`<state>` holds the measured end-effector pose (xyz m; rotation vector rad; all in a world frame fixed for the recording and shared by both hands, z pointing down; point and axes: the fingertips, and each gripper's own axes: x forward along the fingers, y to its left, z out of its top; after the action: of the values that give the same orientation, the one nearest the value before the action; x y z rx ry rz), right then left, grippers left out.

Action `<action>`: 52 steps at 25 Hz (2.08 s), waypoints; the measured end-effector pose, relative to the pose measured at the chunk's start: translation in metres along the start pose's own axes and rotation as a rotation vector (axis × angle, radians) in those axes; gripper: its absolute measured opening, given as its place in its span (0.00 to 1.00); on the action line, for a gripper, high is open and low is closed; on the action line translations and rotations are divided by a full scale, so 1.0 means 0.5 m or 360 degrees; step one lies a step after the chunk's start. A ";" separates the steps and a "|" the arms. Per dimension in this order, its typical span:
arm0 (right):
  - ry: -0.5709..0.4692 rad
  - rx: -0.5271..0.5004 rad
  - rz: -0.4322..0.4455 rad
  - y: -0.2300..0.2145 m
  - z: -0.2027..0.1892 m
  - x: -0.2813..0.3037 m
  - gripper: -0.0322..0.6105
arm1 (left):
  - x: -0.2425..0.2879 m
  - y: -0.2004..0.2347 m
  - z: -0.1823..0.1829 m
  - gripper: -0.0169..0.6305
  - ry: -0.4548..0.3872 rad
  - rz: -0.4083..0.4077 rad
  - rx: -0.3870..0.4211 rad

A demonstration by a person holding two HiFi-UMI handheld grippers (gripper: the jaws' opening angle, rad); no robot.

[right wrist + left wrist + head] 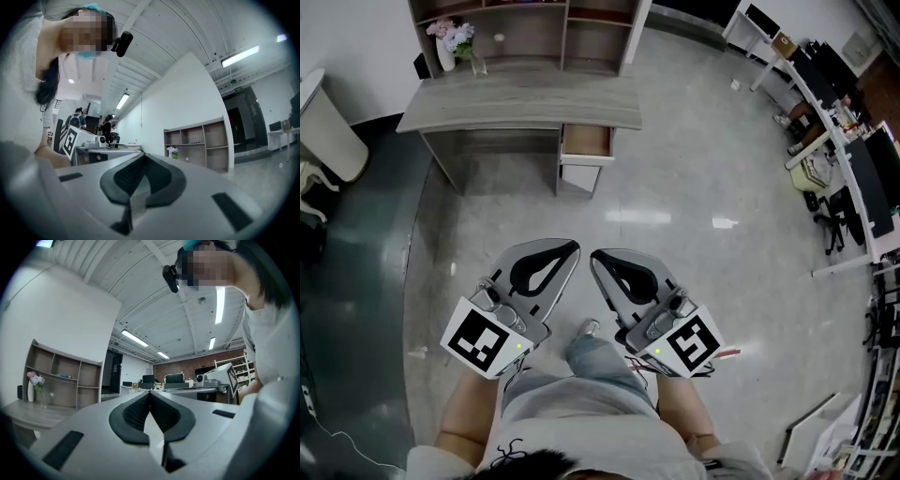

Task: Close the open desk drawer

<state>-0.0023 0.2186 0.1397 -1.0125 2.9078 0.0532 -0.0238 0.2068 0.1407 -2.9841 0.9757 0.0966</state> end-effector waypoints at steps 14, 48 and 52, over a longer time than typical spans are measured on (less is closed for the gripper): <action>-0.0024 0.0035 0.0136 -0.195 -0.025 -0.033 0.06 | 0.193 0.016 -0.030 0.04 0.0040 0.0127 0.0040; -0.0003 0.0028 -0.0038 -0.506 -0.056 0.261 0.06 | 0.397 0.382 -0.057 0.04 0.0120 -0.0011 0.0094; 0.0014 0.0040 -0.0054 -0.524 -0.071 0.288 0.06 | 0.404 0.414 -0.062 0.04 0.0102 -0.0014 0.0085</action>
<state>0.0463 -0.0775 0.1618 -1.0605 2.8905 0.0101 0.0186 -0.0801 0.1636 -2.9596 0.9548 -0.0247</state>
